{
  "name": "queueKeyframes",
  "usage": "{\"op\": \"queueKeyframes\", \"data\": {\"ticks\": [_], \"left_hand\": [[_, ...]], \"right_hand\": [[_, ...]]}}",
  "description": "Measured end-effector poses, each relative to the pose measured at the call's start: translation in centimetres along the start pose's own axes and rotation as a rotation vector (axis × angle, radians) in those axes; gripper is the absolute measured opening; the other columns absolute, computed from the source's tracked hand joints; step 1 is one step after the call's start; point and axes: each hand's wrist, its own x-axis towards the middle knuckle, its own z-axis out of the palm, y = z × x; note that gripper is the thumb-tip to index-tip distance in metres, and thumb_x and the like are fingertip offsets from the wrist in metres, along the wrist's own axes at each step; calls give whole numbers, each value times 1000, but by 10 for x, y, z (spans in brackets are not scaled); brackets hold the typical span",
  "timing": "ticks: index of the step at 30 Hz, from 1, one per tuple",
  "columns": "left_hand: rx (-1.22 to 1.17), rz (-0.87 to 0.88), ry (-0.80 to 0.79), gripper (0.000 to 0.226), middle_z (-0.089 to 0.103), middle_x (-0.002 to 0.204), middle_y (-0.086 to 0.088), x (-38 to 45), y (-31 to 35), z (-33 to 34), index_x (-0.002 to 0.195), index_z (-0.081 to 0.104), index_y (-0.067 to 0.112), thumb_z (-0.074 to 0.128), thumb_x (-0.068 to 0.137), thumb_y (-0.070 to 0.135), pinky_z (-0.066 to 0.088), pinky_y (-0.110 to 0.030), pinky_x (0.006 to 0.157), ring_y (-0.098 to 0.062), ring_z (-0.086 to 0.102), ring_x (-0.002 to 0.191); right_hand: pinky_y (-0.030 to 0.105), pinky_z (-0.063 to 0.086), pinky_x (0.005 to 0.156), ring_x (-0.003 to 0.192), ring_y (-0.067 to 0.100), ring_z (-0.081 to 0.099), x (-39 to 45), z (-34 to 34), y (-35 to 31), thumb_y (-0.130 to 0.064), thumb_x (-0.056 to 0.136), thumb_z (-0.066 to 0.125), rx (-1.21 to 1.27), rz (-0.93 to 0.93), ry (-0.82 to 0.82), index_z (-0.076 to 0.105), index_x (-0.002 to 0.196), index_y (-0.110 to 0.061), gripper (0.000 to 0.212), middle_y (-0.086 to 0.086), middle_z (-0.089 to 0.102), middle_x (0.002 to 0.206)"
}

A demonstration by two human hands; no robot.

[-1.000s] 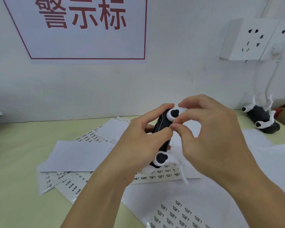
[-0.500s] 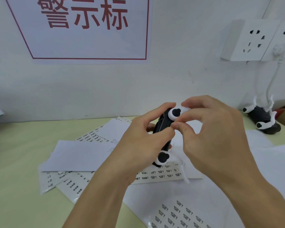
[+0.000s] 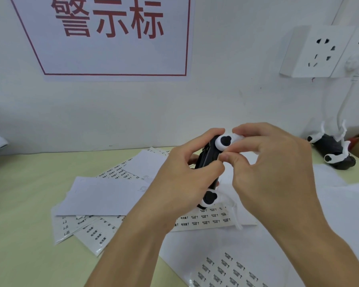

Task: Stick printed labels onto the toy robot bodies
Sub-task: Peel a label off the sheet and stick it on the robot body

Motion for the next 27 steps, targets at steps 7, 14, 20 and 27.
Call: {"op": "queueKeyframes", "data": {"ticks": [7, 14, 20, 27], "left_hand": [[-19, 4, 4, 51, 72, 102, -9, -1, 2, 1, 113, 61, 64, 59, 83, 23, 55, -17, 63, -27, 71, 88], [-15, -12, 9, 52, 72, 99, -9, -1, 3, 0, 112, 61, 65, 57, 78, 26, 54, -16, 64, -23, 73, 85], [-15, -51, 3, 50, 74, 98, -8, 0, 3, 0, 113, 62, 63, 58, 77, 28, 60, -26, 75, -20, 75, 82], [-25, -43, 56, 29, 71, 96, -12, -1, 7, 4, 110, 66, 52, 61, 92, 29, 61, -45, 87, -23, 75, 79]], "right_hand": [[-8, 26, 83, 92, 19, 67, -2, 4, -4, 2, 76, 78, 17, 6, 78, 81, 75, -12, 14, 5, 74, 106], [-5, 30, 80, 81, 13, 58, -1, 6, -2, 7, 74, 76, -4, -46, 124, 80, 73, -10, 17, 6, 75, 101], [-4, 31, 82, 83, 9, 56, 4, -3, 4, 2, 80, 74, 11, -46, 46, 80, 77, -17, 20, -4, 71, 100], [-4, 34, 86, 91, 2, 58, 4, -10, -2, -1, 83, 72, 79, -105, 0, 68, 82, -42, 41, -17, 64, 106]]}}
